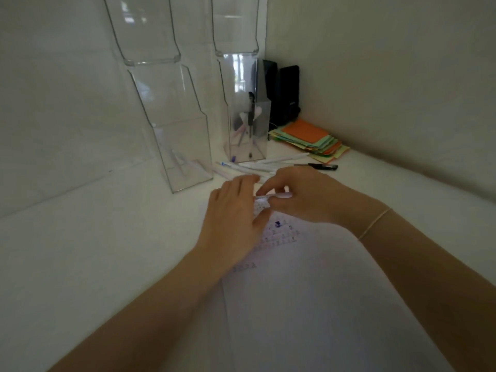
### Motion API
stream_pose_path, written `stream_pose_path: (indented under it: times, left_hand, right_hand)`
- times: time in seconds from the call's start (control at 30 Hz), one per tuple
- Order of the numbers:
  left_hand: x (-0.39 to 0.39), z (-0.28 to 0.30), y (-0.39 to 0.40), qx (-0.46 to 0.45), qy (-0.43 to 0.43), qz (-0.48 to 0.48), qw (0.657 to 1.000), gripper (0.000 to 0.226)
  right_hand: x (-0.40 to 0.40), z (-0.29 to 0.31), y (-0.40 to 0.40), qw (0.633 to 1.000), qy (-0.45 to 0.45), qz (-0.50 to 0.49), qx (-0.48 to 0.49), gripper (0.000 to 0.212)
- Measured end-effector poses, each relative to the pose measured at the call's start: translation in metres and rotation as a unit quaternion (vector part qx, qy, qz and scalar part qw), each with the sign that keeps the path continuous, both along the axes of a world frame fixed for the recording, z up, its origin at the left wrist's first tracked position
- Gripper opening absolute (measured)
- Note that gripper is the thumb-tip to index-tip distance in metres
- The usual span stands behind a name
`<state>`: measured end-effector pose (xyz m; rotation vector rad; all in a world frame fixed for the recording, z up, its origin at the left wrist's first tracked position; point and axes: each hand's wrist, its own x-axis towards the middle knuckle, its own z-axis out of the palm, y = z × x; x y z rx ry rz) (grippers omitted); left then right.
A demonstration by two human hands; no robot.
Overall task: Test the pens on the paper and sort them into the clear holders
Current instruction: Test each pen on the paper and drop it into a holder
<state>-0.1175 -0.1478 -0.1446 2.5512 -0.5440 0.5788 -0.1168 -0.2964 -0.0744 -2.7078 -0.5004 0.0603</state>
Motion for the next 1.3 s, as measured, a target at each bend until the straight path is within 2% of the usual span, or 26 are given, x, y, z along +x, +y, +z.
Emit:
stream_pose_path:
  times: [0.07,0.17,0.23,0.3,0.37,0.4,0.43,0.47,0.5,0.53,0.6,0.63,0.67,0.73,0.8,0.83,0.9,0.97,1.03,1.07,1.1,1.13,1.17,1.23,1.27,1.3]
  left_hand:
    - [0.000,0.002,0.002,-0.009,0.039,-0.022,0.999,0.046]
    - [0.000,0.011,0.004,-0.129,0.125,-0.086,0.980,0.051]
    - [0.000,0.018,0.002,-0.198,0.178,-0.160,0.950,0.068]
    - [-0.002,0.024,0.001,-0.287,0.241,-0.232,0.897,0.085]
    - [-0.003,0.033,0.003,-0.386,0.264,-0.263,0.844,0.093]
    - [-0.001,0.037,0.005,-0.432,0.264,-0.256,0.824,0.091]
    - [0.000,0.040,0.007,-0.461,0.264,-0.238,0.813,0.086]
    - [0.004,0.041,0.010,-0.461,0.264,-0.213,0.820,0.077]
    - [0.006,0.041,0.014,-0.429,0.263,-0.185,0.844,0.067]
    - [0.009,0.039,0.017,-0.367,0.258,-0.157,0.880,0.056]
    - [0.013,0.033,0.025,-0.193,0.237,-0.111,0.945,0.039]
    - [0.014,0.030,0.028,-0.115,0.223,-0.102,0.963,0.032]
    - [0.015,0.028,0.029,-0.061,0.211,-0.103,0.970,0.027]
    - [0.015,0.023,0.030,-0.012,0.200,-0.108,0.974,0.020]
    - [0.015,0.017,0.029,0.017,0.184,-0.093,0.978,0.020]
    - [0.016,0.013,0.030,0.030,0.168,-0.082,0.982,0.022]
    - [0.016,0.004,0.031,0.043,0.139,-0.063,0.987,0.023]
    - [0.016,-0.004,0.031,0.045,0.119,-0.060,0.990,0.023]
    - [0.016,-0.008,0.030,0.052,0.096,-0.057,0.992,0.024]
    - [0.016,-0.009,0.029,0.055,0.089,-0.052,0.993,0.024]
    - [0.016,-0.010,0.029,0.055,0.085,-0.046,0.994,0.025]
    - [0.016,-0.010,0.028,0.053,0.081,-0.041,0.994,0.024]
    - [0.016,-0.011,0.028,0.052,0.077,-0.038,0.995,0.024]
    - [0.015,-0.012,0.028,0.052,0.074,-0.035,0.995,0.023]
    - [0.015,-0.012,0.028,0.054,0.075,-0.034,0.995,0.023]
    - [0.015,-0.012,0.028,0.055,0.075,-0.032,0.995,0.022]
  right_hand:
    - [-0.003,0.003,0.005,1.000,-0.003,-0.012,0.014,0.016]
    - [-0.008,0.001,0.012,0.999,0.033,-0.018,0.036,0.016]
    - [-0.011,-0.002,0.020,0.993,0.068,-0.005,0.097,0.014]
    - [-0.009,-0.002,0.027,0.979,0.100,-0.024,0.177,0.017]
    - [-0.006,0.003,0.024,0.935,0.174,-0.082,0.297,0.036]
    - [-0.004,0.006,0.019,0.890,0.218,-0.084,0.392,0.044]
    - [-0.002,0.009,0.014,0.828,0.254,-0.069,0.495,0.047]
    - [-0.001,0.012,0.008,0.761,0.280,-0.055,0.583,0.044]
    - [-0.001,0.013,0.004,0.706,0.289,-0.047,0.645,0.037]
    - [-0.002,0.013,0.001,0.670,0.285,-0.048,0.684,0.028]
    - [-0.001,0.011,0.002,0.632,0.266,-0.057,0.726,0.016]
    - [-0.001,0.008,0.002,0.618,0.258,-0.060,0.741,0.015]
    - [-0.002,0.006,0.003,0.602,0.256,-0.064,0.754,0.018]
    - [-0.004,0.002,0.004,0.579,0.254,-0.085,0.770,0.033]
    - [-0.005,-0.001,0.006,0.589,0.215,-0.129,0.768,0.042]
    - [-0.007,-0.002,0.007,0.607,0.183,-0.159,0.757,0.044]
    - [-0.011,-0.005,0.008,0.669,0.114,-0.202,0.706,0.045]
    - [-0.015,-0.009,0.006,0.718,0.096,-0.209,0.657,0.047]
    - [-0.021,-0.013,0.004,0.716,0.134,-0.194,0.658,0.045]
    - [-0.023,-0.016,0.004,0.693,0.159,-0.184,0.679,0.039]
    - [-0.025,-0.021,0.005,0.673,0.172,-0.173,0.698,0.028]
    - [-0.027,-0.027,0.007,0.673,0.169,-0.167,0.701,0.015]
    - [-0.028,-0.033,0.008,0.688,0.152,-0.171,0.689,0.009]
    - [-0.029,-0.044,0.010,0.734,0.086,-0.209,0.640,0.016]
    - [-0.030,-0.046,0.010,0.745,0.061,-0.221,0.626,0.013]
    - [-0.032,-0.048,0.011,0.741,0.057,-0.221,0.632,0.006]
